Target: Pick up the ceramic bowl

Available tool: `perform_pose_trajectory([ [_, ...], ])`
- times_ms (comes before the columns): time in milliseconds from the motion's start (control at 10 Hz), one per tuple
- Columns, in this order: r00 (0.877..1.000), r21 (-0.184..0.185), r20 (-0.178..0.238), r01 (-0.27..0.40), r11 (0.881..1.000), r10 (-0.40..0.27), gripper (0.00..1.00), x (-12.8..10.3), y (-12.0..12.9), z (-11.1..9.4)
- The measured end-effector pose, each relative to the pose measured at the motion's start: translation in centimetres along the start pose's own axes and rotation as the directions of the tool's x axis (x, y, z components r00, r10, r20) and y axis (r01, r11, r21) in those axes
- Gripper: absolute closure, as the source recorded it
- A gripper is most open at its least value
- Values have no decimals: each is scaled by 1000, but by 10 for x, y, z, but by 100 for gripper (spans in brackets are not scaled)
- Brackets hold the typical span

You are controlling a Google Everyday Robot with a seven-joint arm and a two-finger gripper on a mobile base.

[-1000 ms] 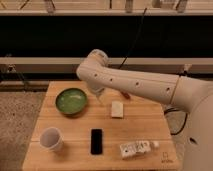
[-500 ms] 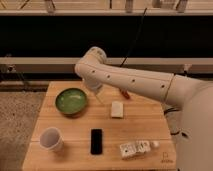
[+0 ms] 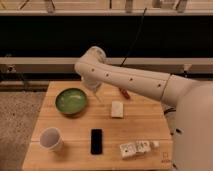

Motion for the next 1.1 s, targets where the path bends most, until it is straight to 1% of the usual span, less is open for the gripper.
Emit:
perform_pose_trajectory([
  [100, 1000, 0, 2, 2, 1000, -2, 20, 0, 0, 0],
  [200, 999, -6, 28, 41, 999, -41, 20, -3, -3, 16],
  [400, 998, -8, 38, 58, 998, -58, 20, -6, -6, 22],
  [600, 996, -21, 46, 78, 997, -77, 20, -9, -8, 30],
  [800, 992, -32, 60, 112, 993, -110, 20, -15, -12, 50],
  [900, 991, -34, 63, 122, 992, -120, 20, -15, -13, 54],
  [1000, 987, -42, 77, 142, 989, -138, 20, -17, -13, 65],
  [1100, 987, -43, 85, 143, 989, -138, 20, -18, -13, 73],
])
